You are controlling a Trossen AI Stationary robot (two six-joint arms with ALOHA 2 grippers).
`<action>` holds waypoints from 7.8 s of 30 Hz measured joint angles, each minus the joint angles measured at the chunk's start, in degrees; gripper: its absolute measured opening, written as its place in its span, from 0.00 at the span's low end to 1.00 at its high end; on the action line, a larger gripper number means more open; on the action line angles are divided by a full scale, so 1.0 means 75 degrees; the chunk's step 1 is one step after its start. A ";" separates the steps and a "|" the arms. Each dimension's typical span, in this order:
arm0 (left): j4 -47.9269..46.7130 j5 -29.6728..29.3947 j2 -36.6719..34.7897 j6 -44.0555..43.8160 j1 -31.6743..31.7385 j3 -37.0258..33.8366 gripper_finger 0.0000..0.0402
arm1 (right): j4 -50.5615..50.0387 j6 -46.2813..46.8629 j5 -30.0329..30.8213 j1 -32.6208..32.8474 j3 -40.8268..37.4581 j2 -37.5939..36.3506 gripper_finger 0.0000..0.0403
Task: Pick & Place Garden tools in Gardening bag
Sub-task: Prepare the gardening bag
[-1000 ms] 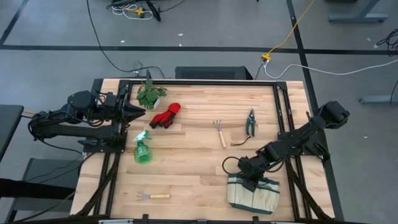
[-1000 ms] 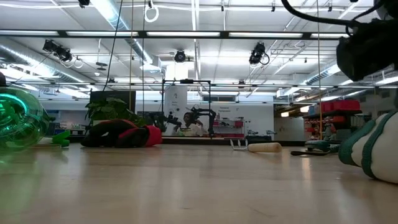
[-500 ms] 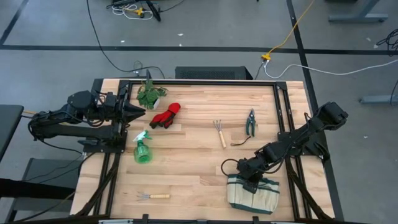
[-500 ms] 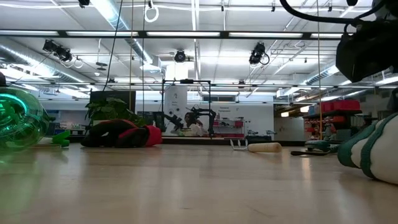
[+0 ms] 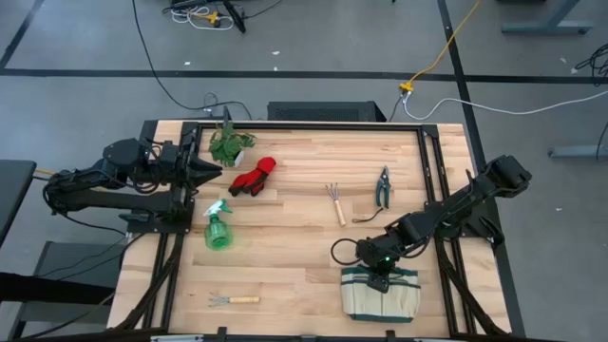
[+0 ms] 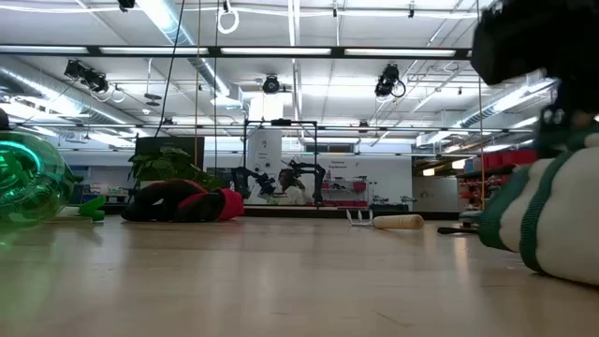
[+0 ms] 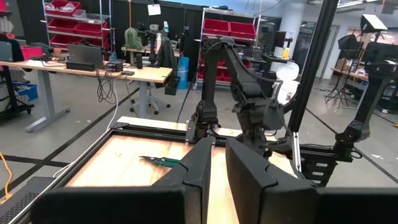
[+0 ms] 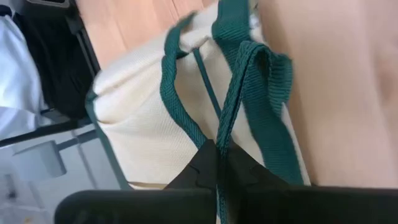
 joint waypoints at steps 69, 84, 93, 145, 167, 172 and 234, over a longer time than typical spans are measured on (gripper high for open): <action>-0.0212 0.0000 0.0002 0.0009 0.0001 0.0000 0.14 | -0.1615 -0.5079 0.7387 -0.0557 0.5028 0.1846 0.00; -0.0226 -0.0002 0.0000 0.0010 -0.0001 0.0000 0.14 | -0.1438 -0.6045 0.9210 -0.1163 0.5226 0.1846 0.00; -0.0227 0.0000 0.0002 0.0009 0.0001 0.0000 0.14 | -0.1318 -0.6223 0.9227 -0.1462 0.5226 0.2369 0.00; -0.0475 0.0006 0.0002 -0.0659 0.0001 0.0003 0.14 | -0.1328 -0.4124 0.7259 0.0241 0.5217 0.3953 0.00; 0.0113 0.0002 0.3048 -0.2245 -0.0001 0.0003 0.14 | -0.1316 -0.4212 0.6854 0.0227 0.5217 0.3953 0.06; 0.0130 0.0033 0.3807 -0.2457 -0.0002 0.0003 0.14 | -0.1313 -0.4211 0.6864 0.0227 0.5217 0.3953 0.07; -0.1997 0.0457 0.8537 -0.3019 -0.0619 0.3212 0.50 | -0.1028 -0.4380 0.6858 0.0212 0.5217 0.3947 0.07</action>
